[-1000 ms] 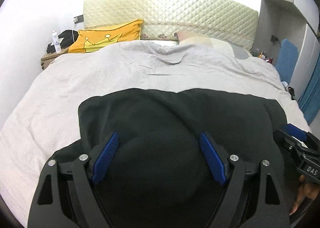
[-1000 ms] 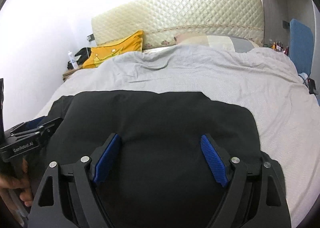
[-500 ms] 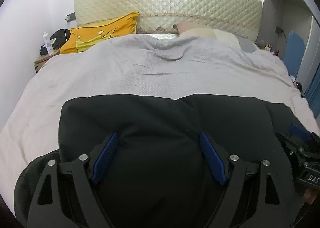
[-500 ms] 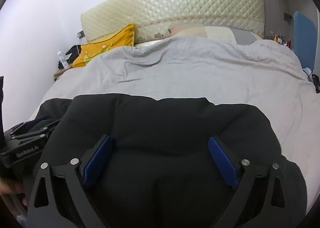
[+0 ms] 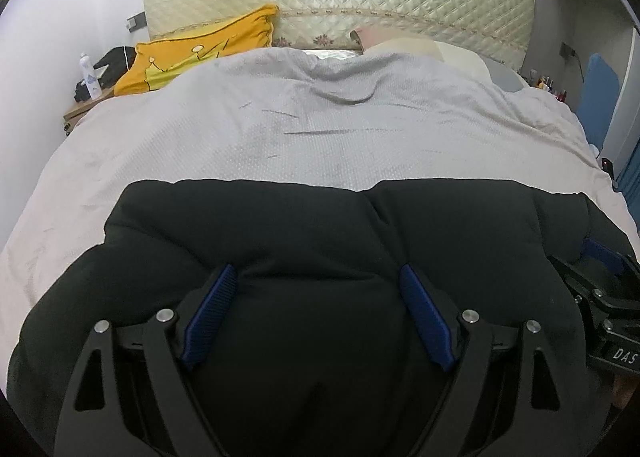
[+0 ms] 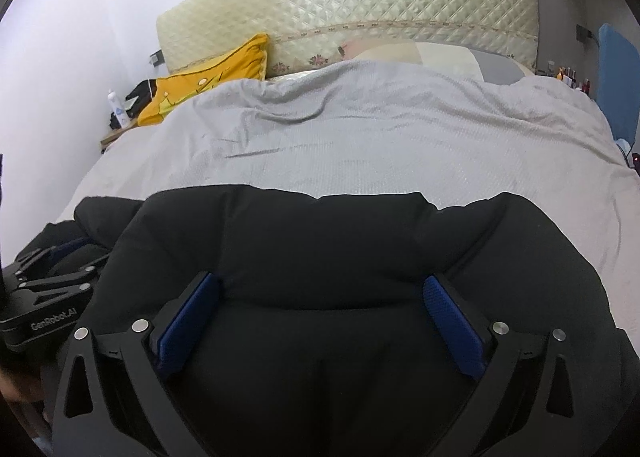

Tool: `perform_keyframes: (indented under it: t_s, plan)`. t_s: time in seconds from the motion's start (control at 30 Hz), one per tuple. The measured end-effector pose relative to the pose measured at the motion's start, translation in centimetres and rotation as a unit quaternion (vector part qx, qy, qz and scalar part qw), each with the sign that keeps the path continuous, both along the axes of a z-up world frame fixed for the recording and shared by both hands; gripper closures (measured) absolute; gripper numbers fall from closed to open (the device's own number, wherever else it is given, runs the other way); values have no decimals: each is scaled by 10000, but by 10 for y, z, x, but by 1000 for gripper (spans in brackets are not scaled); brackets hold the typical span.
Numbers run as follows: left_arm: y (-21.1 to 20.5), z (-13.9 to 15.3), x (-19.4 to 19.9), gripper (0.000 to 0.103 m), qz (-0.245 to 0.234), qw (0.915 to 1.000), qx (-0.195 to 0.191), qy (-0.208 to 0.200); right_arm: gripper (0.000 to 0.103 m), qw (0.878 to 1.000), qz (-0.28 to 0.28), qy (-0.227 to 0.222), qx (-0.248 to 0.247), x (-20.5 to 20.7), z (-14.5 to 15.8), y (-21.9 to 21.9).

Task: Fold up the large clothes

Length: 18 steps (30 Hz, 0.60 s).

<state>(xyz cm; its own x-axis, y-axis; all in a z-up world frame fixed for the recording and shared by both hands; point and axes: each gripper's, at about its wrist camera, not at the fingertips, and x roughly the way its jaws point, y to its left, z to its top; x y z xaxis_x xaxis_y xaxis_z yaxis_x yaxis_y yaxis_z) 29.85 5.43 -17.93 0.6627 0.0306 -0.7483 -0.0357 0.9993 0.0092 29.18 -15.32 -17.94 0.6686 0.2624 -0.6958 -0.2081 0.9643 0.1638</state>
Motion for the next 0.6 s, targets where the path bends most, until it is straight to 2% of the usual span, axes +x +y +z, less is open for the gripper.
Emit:
perform_keyframes:
  t_s: [0.1,0.2,0.3,0.4,0.6]
  plan:
    - [2,3,-9,19,-68,9999,-44,-68,0,10000,45,7,-39,-7,1,0]
    - [7,9,-19,19,-69,9997,-167,-159,0,9998,44,-26,167,-16,7,-9]
    - [11,15,-34,19,-136,9996,-150,-179,0,9995,162,-132,226,-29,19,-15]
    - [22,28,-53,19,-82,9992,-62,-384,0,9994,100,-269,189,-43,30,-27]
    - [39,36,-62,19,78,9988,245,-424,0,9985,-177,-454,-264,-56,35,-55]
